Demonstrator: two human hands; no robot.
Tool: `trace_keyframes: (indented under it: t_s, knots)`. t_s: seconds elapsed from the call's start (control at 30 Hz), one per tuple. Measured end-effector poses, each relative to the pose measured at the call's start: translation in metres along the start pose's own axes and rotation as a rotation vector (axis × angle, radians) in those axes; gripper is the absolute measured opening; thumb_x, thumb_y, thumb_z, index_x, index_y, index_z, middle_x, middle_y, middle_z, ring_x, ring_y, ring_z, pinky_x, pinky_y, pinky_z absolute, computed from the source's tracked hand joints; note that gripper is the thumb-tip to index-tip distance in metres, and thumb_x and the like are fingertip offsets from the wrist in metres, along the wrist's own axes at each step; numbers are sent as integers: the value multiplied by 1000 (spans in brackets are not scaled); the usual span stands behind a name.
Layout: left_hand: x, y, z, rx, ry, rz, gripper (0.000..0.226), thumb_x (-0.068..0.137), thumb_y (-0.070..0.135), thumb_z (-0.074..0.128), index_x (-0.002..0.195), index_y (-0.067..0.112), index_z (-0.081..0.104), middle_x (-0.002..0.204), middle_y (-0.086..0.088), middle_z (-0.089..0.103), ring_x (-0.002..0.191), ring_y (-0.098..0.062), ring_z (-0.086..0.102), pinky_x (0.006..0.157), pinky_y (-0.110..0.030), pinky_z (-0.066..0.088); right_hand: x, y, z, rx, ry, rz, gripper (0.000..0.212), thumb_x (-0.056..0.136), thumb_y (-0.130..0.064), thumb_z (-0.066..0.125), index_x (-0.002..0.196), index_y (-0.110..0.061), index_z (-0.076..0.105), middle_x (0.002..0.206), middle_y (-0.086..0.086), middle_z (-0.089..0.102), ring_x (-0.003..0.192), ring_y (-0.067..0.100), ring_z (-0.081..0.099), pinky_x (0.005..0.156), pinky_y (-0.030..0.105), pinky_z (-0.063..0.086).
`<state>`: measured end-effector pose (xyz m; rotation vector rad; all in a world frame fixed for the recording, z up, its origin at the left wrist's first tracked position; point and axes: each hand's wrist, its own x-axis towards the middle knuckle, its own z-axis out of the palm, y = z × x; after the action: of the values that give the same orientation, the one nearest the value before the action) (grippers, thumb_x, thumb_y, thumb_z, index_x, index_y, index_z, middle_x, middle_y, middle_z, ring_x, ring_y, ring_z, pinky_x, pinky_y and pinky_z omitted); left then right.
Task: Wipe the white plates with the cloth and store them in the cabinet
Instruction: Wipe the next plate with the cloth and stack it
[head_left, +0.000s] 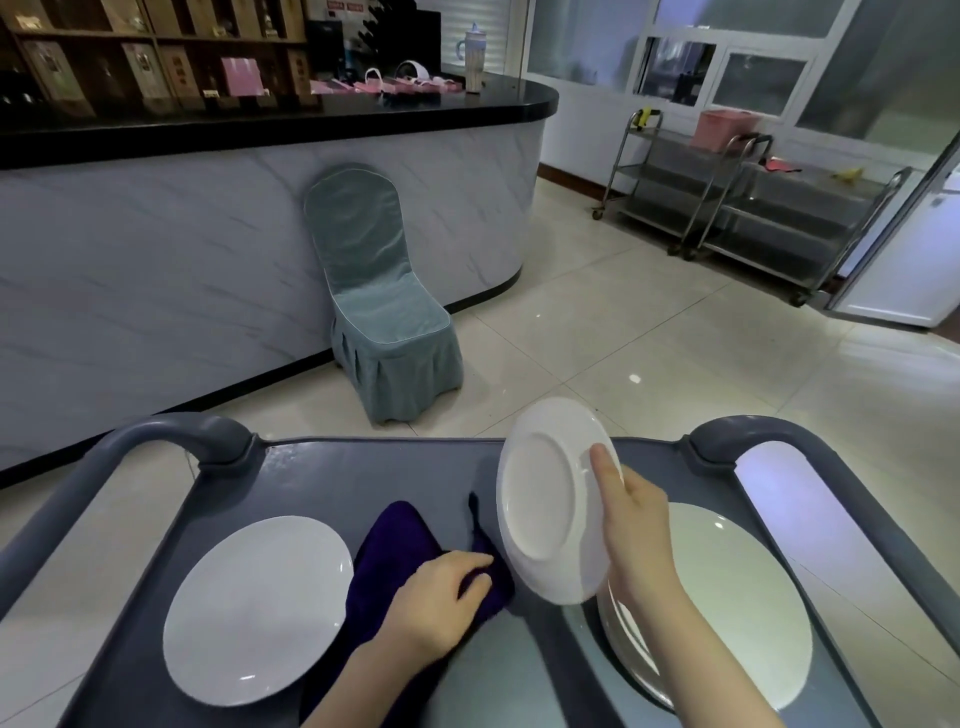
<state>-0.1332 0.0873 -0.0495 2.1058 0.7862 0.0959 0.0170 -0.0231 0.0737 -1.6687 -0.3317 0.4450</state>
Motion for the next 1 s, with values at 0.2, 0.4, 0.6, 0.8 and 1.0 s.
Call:
trace_keyframes:
  t_s: [0.2, 0.4, 0.6, 0.8, 1.0]
  knots:
    - [-27, 33, -74, -981, 363, -205, 20, 103, 28, 46, 117, 28, 61, 100, -2, 75, 91, -22, 73, 79, -39, 60, -19, 19, 37, -482, -327, -484, 43, 102, -42, 47, 61, -31, 50, 55, -13, 53, 55, 1, 47, 54, 14, 33]
    - [-59, 21, -111, -1074, 548, -332, 19, 91, 14, 67, 110, 14, 65, 100, -16, 72, 86, -30, 74, 64, -34, 60, -46, 57, 90, -722, -577, -1073, 45, 105, -45, 35, 122, -18, 68, 113, -6, 74, 98, 9, 70, 76, 26, 58]
    - [-84, -36, -122, -1145, 653, -395, 33, 88, -2, 57, 115, 14, 68, 99, -12, 74, 84, -32, 71, 67, -37, 58, -50, 48, 130, -924, -1009, -906, 67, 92, -71, 28, 144, -34, 48, 154, -15, 40, 145, 5, 29, 124, 37, 15]
    - [-106, -104, -125, -1227, 740, -465, 38, 89, -2, 55, 114, 22, 69, 113, -10, 70, 96, -34, 67, 63, -33, 57, -27, 83, 160, -782, -688, -377, 54, 94, -33, 61, 145, -25, 44, 139, -6, 43, 131, 14, 38, 96, 17, 33]
    - [-117, -152, -126, -1074, 733, -504, 40, 89, 0, 55, 120, 24, 64, 113, -3, 70, 105, -30, 64, 67, -33, 56, -31, 112, 209, -629, -565, -9, 29, 76, -8, 68, 104, -11, 69, 97, 5, 68, 94, 24, 61, 77, 33, 50]
